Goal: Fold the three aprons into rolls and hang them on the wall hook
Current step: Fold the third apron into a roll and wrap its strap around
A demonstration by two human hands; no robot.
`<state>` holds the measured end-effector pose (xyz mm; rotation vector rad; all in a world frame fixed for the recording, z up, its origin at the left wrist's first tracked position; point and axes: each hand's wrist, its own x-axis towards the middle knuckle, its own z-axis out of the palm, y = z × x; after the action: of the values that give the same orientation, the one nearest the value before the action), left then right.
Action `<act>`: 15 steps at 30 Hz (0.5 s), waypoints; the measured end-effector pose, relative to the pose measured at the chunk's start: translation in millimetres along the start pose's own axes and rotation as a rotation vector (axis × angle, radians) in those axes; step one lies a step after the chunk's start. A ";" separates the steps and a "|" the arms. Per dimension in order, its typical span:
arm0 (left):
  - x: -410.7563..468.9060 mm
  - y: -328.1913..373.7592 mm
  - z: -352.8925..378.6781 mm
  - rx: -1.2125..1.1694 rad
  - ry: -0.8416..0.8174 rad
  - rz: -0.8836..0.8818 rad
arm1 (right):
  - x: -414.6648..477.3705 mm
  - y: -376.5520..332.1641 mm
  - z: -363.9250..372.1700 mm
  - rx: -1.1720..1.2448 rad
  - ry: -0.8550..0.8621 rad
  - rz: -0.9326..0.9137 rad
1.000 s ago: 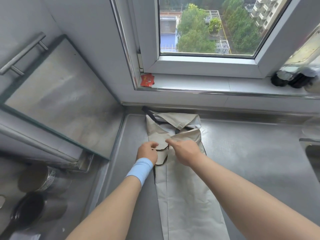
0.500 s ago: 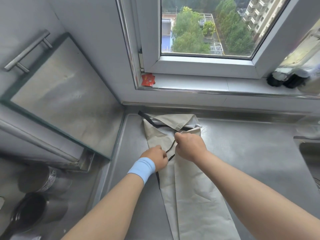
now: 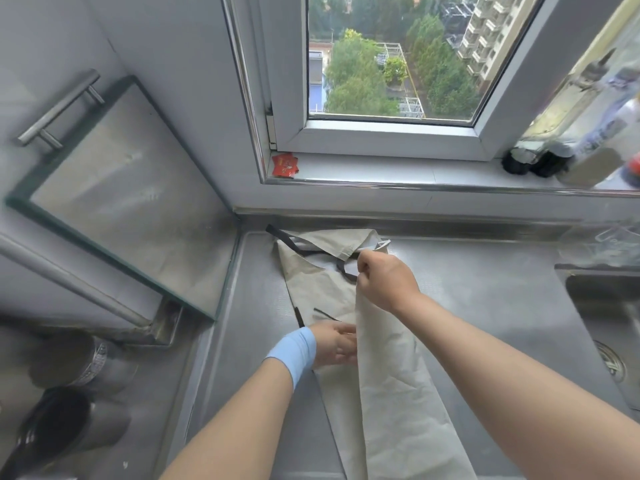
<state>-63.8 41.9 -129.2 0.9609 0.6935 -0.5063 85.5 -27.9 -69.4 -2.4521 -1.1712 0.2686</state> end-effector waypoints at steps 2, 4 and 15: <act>-16.1 2.6 -13.1 0.003 0.150 0.046 | -0.6 -2.7 4.6 -0.003 -0.032 -0.010; -29.4 11.3 -23.6 0.000 0.411 0.119 | -1.6 -6.7 13.2 -0.015 -0.053 -0.018; -5.5 1.7 8.4 1.227 0.799 0.273 | -40.8 22.3 48.8 0.166 -0.388 -0.055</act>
<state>-63.9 35.9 -121.0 2.4556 0.9290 -0.2504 58.8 -58.7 -123.1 -2.2789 -1.3069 0.8200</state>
